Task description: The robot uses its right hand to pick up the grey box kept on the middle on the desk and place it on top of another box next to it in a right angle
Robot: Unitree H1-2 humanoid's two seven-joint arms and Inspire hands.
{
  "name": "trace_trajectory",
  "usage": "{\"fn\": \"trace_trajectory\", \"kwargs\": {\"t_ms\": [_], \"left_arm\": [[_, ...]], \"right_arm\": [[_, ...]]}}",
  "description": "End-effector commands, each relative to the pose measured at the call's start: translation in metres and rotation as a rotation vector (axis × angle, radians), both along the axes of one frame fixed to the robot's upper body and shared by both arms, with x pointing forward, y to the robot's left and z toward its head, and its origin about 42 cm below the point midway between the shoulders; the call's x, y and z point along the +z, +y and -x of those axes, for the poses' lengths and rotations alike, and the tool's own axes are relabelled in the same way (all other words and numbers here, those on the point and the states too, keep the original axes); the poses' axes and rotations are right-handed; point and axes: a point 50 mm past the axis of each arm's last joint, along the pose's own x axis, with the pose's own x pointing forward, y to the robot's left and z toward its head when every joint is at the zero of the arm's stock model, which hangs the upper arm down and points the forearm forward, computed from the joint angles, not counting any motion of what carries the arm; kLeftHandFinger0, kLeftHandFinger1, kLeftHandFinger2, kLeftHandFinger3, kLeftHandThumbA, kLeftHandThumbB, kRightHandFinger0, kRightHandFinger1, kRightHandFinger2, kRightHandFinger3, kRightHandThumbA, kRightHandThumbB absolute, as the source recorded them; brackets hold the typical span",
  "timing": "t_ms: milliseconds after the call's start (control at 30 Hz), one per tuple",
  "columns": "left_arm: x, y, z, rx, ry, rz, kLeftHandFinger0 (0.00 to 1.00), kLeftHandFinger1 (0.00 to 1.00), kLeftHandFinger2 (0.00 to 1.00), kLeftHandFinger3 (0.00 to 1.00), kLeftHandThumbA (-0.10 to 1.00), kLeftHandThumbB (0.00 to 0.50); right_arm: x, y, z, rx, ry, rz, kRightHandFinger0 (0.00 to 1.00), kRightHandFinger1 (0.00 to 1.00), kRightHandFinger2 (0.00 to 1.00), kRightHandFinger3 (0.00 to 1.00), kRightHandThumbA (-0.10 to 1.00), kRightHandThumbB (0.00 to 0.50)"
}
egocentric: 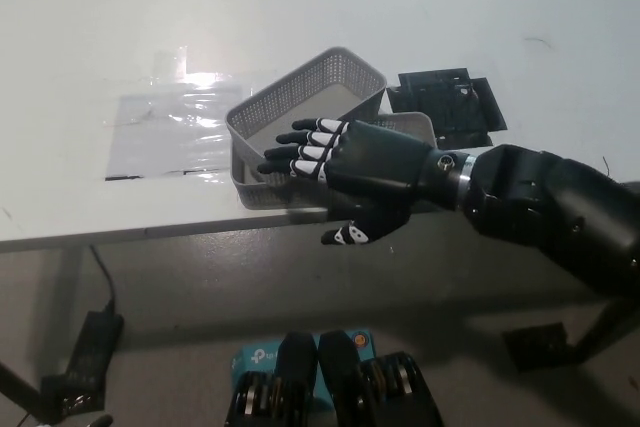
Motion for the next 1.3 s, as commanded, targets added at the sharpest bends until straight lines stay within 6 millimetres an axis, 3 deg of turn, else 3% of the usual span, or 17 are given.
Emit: {"fn": "trace_trajectory", "kwargs": {"t_ms": [0, 33, 133, 267, 300, 400, 467, 567, 600, 833, 1000, 1033, 1133, 1200, 1233, 1267], "left_arm": [[0.007, 0.006, 0.001, -0.01, -0.026, -0.025, 0.02, 0.17, 0.11, 0.02, 1.0, 0.346], [0.006, 0.006, 0.001, -0.009, -0.026, -0.019, 0.01, 0.17, 0.1, 0.0, 1.0, 0.333], [0.008, 0.008, -0.001, -0.004, -0.03, -0.031, 0.02, 0.18, 0.12, 0.01, 1.0, 0.357], [0.007, 0.009, -0.002, -0.026, -0.029, -0.034, 0.03, 0.17, 0.12, 0.03, 1.0, 0.321], [0.006, 0.009, -0.001, -0.022, -0.02, -0.029, 0.03, 0.18, 0.14, 0.02, 1.0, 0.344], [0.004, 0.008, 0.001, -0.013, -0.019, -0.004, 0.0, 0.16, 0.11, 0.0, 1.0, 0.345], [0.003, 0.008, 0.001, 0.009, -0.006, 0.001, 0.03, 0.2, 0.15, 0.0, 0.99, 0.354], [0.003, 0.007, 0.003, -0.012, -0.008, -0.029, 0.06, 0.22, 0.19, 0.04, 0.99, 0.305], [0.002, 0.005, 0.003, -0.002, -0.005, -0.017, 0.06, 0.22, 0.2, 0.07, 0.97, 0.308], [0.0, 0.005, 0.005, 0.0, -0.001, -0.027, 0.06, 0.22, 0.22, 0.08, 1.0, 0.316], [0.0, 0.004, 0.004, -0.006, -0.006, -0.023, 0.05, 0.22, 0.21, 0.07, 0.99, 0.3], [0.0, 0.004, 0.004, 0.006, -0.003, -0.011, 0.05, 0.22, 0.23, 0.07, 0.97, 0.306], [-0.004, 0.0, 0.005, -0.009, -0.01, -0.009, 0.03, 0.2, 0.19, 0.02, 0.98, 0.296], [-0.004, 0.0, 0.005, -0.012, -0.006, -0.012, 0.02, 0.19, 0.19, 0.02, 0.98, 0.306], [-0.004, 0.0, 0.005, -0.007, -0.007, -0.002, 0.01, 0.18, 0.17, 0.01, 0.98, 0.337], [-0.007, -0.002, 0.008, -0.008, -0.009, 0.007, 0.0, 0.18, 0.17, 0.01, 0.99, 0.327]], "right_arm": [[0.046, -0.01, 0.001, 0.022, -0.061, 0.001, 1.0, 1.0, 1.0, 1.0, 0.81, 0.372], [0.052, -0.012, 0.002, 0.021, -0.066, 0.001, 1.0, 1.0, 1.0, 1.0, 0.81, 0.37], [0.077, -0.021, 0.008, 0.012, -0.081, -0.035, 1.0, 1.0, 1.0, 1.0, 0.79, 0.375], [0.107, -0.039, 0.016, -0.016, -0.105, -0.129, 1.0, 1.0, 1.0, 1.0, 0.78, 0.392], [0.115, -0.047, 0.02, -0.026, -0.127, -0.169, 1.0, 1.0, 1.0, 1.0, 0.8, 0.393], [0.127, -0.068, 0.028, -0.067, -0.167, -0.225, 1.0, 1.0, 1.0, 1.0, 0.87, 0.385], [0.13, -0.076, 0.031, -0.086, -0.172, -0.246, 1.0, 1.0, 1.0, 1.0, 0.89, 0.375], [0.137, -0.089, 0.038, -0.111, -0.164, -0.288, 1.0, 1.0, 1.0, 1.0, 0.85, 0.372], [0.138, -0.104, 0.044, -0.137, -0.189, -0.334, 1.0, 1.0, 1.0, 1.0, 0.8, 0.384], [0.123, -0.147, 0.066, -0.246, -0.143, -0.446, 1.0, 1.0, 1.0, 1.0, 0.77, 0.355], [0.106, -0.159, 0.084, -0.361, -0.077, -0.612, 1.0, 1.0, 1.0, 1.0, 0.68, 0.352], [0.088, -0.161, 0.091, -0.376, -0.059, -0.707, 1.0, 1.0, 1.0, 1.0, 0.62, 0.302], [0.063, -0.163, 0.098, -0.391, -0.007, -0.814, 1.0, 1.0, 1.0, 1.0, 0.46, 0.221], [0.045, -0.16, 0.102, -0.399, 0.02, -0.894, 1.0, 1.0, 1.0, 1.0, 0.37, 0.206], [0.035, -0.16, 0.104, -0.42, 0.045, -0.928, 1.0, 1.0, 1.0, 1.0, 0.34, 0.217], [0.011, -0.16, 0.11, -0.499, 0.115, -0.995, 1.0, 1.0, 1.0, 1.0, 0.36, 0.229]]}}
